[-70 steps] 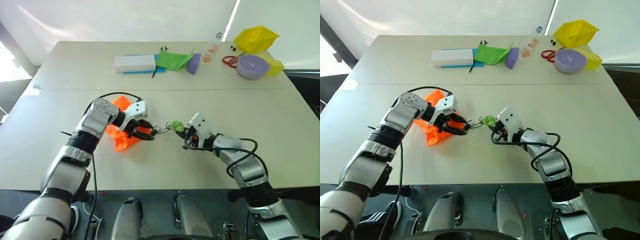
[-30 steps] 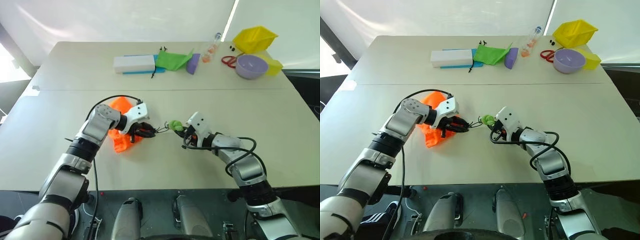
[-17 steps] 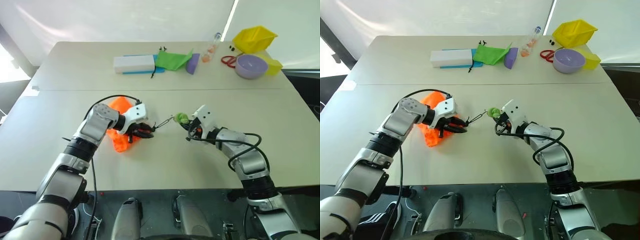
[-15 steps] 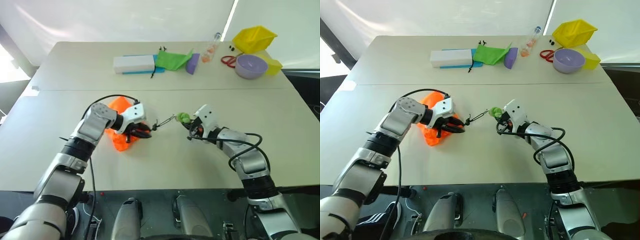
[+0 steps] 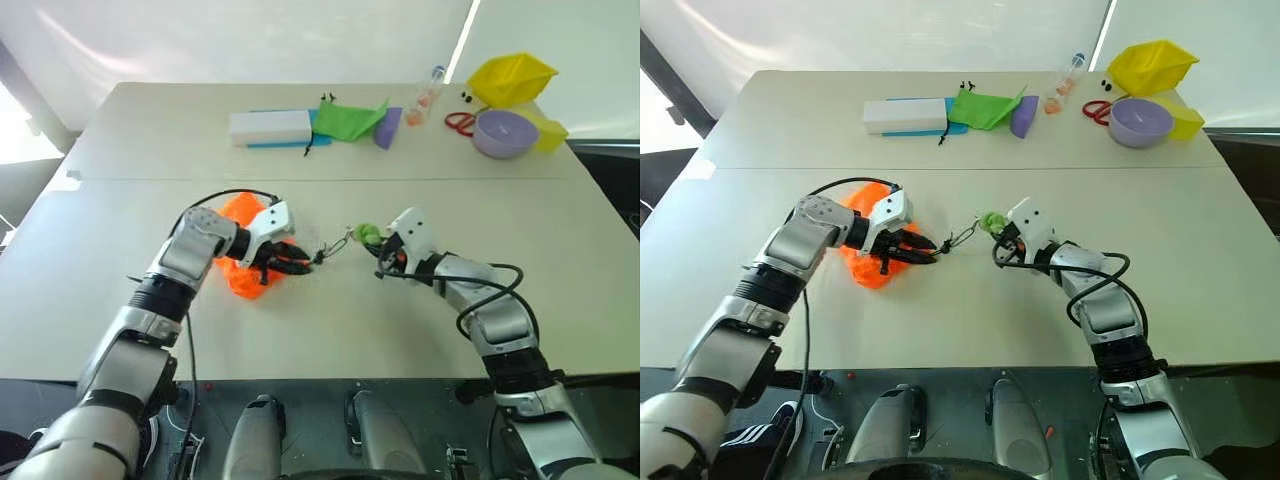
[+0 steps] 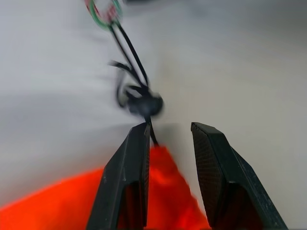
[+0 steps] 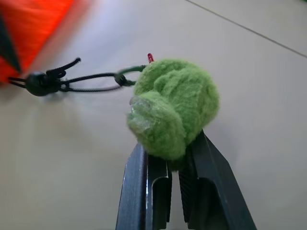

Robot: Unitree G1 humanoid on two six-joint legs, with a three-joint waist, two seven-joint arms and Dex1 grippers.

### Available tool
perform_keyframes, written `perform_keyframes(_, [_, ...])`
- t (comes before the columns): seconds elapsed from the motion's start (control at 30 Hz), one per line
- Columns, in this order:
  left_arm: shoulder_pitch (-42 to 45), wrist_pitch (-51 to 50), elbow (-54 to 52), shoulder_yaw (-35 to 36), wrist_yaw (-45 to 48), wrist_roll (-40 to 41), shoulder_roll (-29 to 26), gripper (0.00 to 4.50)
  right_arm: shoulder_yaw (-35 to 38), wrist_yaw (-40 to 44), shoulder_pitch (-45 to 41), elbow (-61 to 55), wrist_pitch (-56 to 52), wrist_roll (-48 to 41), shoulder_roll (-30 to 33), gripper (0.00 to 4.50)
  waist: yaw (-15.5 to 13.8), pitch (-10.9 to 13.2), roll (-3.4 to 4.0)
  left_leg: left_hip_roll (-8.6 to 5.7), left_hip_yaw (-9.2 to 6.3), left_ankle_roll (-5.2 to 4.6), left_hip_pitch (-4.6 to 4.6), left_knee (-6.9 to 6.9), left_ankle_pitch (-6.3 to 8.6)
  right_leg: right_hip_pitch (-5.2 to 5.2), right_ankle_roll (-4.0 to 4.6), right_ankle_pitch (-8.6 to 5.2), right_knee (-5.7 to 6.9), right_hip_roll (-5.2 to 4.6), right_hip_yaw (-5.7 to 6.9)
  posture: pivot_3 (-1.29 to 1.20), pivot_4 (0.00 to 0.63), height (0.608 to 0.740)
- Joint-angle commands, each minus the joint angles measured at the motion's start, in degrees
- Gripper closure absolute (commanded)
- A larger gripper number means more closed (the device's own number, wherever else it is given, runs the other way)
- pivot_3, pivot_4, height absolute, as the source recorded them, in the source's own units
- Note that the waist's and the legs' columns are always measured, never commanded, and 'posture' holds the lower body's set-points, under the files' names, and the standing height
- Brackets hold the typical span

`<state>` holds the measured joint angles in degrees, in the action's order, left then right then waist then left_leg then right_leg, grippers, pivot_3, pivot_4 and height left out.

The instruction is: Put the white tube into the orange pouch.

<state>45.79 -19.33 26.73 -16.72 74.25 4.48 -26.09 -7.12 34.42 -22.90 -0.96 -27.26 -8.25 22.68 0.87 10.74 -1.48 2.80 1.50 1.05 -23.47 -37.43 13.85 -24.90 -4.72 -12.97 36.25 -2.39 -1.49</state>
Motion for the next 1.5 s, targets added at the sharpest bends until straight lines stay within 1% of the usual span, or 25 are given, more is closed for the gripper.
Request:
perform_keyframes(0.03, [3.23, -0.83, 1.91, 3.04, -1.67, 1.55, 0.52, 2.53, 0.45, 0.28, 0.04, -3.02, -0.25, -0.50, 0.28, 4.50, 0.14, 0.00, 0.00, 0.00, 0.00, 0.00, 0.00, -0.01, 0.00, 0.00, 0.00, 0.00, 0.01, 0.01, 0.00, 0.00, 0.150, 0.740])
perform_keyframes(0.07, [3.69, 0.14, 2.61, 3.00, -1.72, 1.40, 0.58, 2.20, 0.48, 0.37, 0.11, -3.24, -0.45, -0.53, 0.37, 4.50, 0.16, 0.00, 0.00, 0.00, -0.01, 0.00, 0.01, -0.03, 0.00, 0.00, 0.00, 0.00, 0.04, 0.01, 0.00, 0.00, 0.150, 0.740])
perform_keyframes(0.2, [3.86, -1.62, 2.28, 1.79, 1.38, 1.59, -0.19, 0.19, 0.42, 0.52, 0.09, -3.40, -0.66, -0.34, 0.48, 4.50, 0.15, 0.00, 0.00, 0.00, -0.01, 0.00, 0.03, -0.01, 0.00, 0.00, 0.00, 0.00, 0.05, 0.02, 0.00, 0.00, 0.150, 0.740])
perform_keyframes(0.23, [3.79, -0.97, 2.34, 1.74, 1.13, 1.26, -0.10, 0.08, 0.41, 0.51, -0.01, -3.30, -0.68, -0.28, 0.43, 4.50, 0.12, 0.00, 0.00, 0.00, -0.01, 0.00, 0.03, -0.01, 0.00, 0.00, 0.00, 0.00, 0.05, 0.01, 0.00, 0.00, 0.150, 0.740])
perform_keyframes(0.37, [3.54, 0.51, 2.26, 1.19, 0.12, -0.09, 0.42, 0.08, 0.48, 0.21, -0.09, -3.22, -0.61, -0.14, 0.17, 4.50, 0.02, 0.00, 0.00, 0.00, 0.00, 0.00, 0.02, -0.02, 0.00, 0.00, 0.00, 0.00, 0.04, 0.00, 0.00, 0.00, 0.150, 0.740])
perform_keyframes(0.47, [4.13, 1.21, 2.83, 0.85, -3.26, -2.05, 1.45, 0.08, 0.34, 0.17, -0.04, -3.14, -0.42, 0.00, 0.10, 4.50, -0.03, 0.00, 0.00, 0.00, 0.00, 0.00, 0.02, -0.02, 0.00, 0.00, 0.00, 0.00, 0.04, 0.00, 0.00, 0.00, 0.150, 0.740])
perform_keyframes(0.73, [0.21, -4.89, -5.31, -2.25, -6.27, -3.87, 2.64, 0.08, 0.32, -0.09, -0.52, -2.08, 0.27, 0.50, -0.04, 4.50, 0.04, 0.00, 0.00, 0.00, 0.00, 0.00, 0.02, -0.01, 0.00, 0.00, -0.01, 0.00, 0.04, 0.00, -0.01, 0.00, 0.150, 0.740])
perform_keyframes(0.83, [-0.03, -4.04, -4.29, -2.26, -8.80, -4.64, 3.13, 0.08, 0.36, -0.13, -0.50, -1.86, 0.48, 0.69, -0.08, 4.50, 0.00, 0.00, 0.00, 0.01, -0.02, 0.00, 0.03, -0.01, 0.00, 0.01, -0.01, 0.01, 0.05, 0.02, 0.00, 0.00, 0.150, 0.740])
perform_keyframes(1.03, [0.37, -2.75, -3.67, -2.87, -10.84, -5.67, 3.10, 0.08, 0.42, -0.32, -0.61, -1.46, 0.85, 0.82, -0.17, 4.50, 0.04, 0.00, 0.00, 0.01, -0.02, 0.00, 0.05, -0.10, 0.00, 0.05, 0.06, 0.00, 0.06, 0.01, 0.00, 0.00, 0.150, 0.740])
perform_keyframes(1.23, [-0.48, -3.19, -4.35, -3.12, -11.03, -5.34, 3.84, 0.08, 0.38, -0.44, -0.73, -1.47, 0.87, 0.88, -0.25, 4.50, -0.02, 0.00, 0.00, 0.00, -0.02, 0.00, 0.05, -0.11, 0.00, 0.06, 0.05, 0.00, 0.06, 0.01, 0.00, 0.00, 0.150, 0.740])
perform_keyframes(1.27, [-0.81, -3.75, -4.89, -3.17, -10.80, -5.05, 3.97, 0.31, 0.41, -0.45, -0.73, -1.51, 0.86, 0.87, -0.24, 4.50, -0.02, 0.00, 0.00, 0.00, -0.02, 0.00, 0.05, -0.12, 0.00, 0.07, 0.05, 0.00, 0.06, 0.01, 0.00, 0.00, 0.150, 0.740])
perform_keyframes(1.33, [-1.34, -4.26, -5.68, -3.62, -10.50, -5.16, 3.86, 0.92, 0.44, -0.45, -0.69, -1.58, 0.86, 0.89, -0.20, 4.50, -0.02, 0.00, 0.00, 0.00, -0.02, 0.00, 0.05, -0.14, 0.00, 0.08, 0.05, 0.00, 0.06, 0.00, 0.00, 0.00, 0.150, 0.740])
perform_keyframes(1.4, [-1.47, -4.03, -5.88, -4.08, -10.25, -5.61, 3.53, 1.89, 0.40, -0.39, -0.77, -1.53, 0.87, 0.91, -0.17, 4.50, -0.01, 0.00, 0.00, 0.00, -0.02, 0.00, 0.04, -0.13, 0.00, 0.08, 0.05, 0.00, 0.06, 0.00, 0.00, 0.00, 0.150, 0.740])
perform_keyframes(1.5, [-1.28, -3.02, -5.65, -4.31, -10.41, -6.21, 3.24, 1.89, 0.37, -0.25, -0.95, -1.42, 0.90, 0.93, -0.11, 4.50, -0.03, 0.00, 0.00, 0.00, -0.02, 0.00, 0.04, -0.12, 0.00, 0.08, 0.04, 0.00, 0.06, 0.00, 0.00, 0.00, 0.150, 0.740])
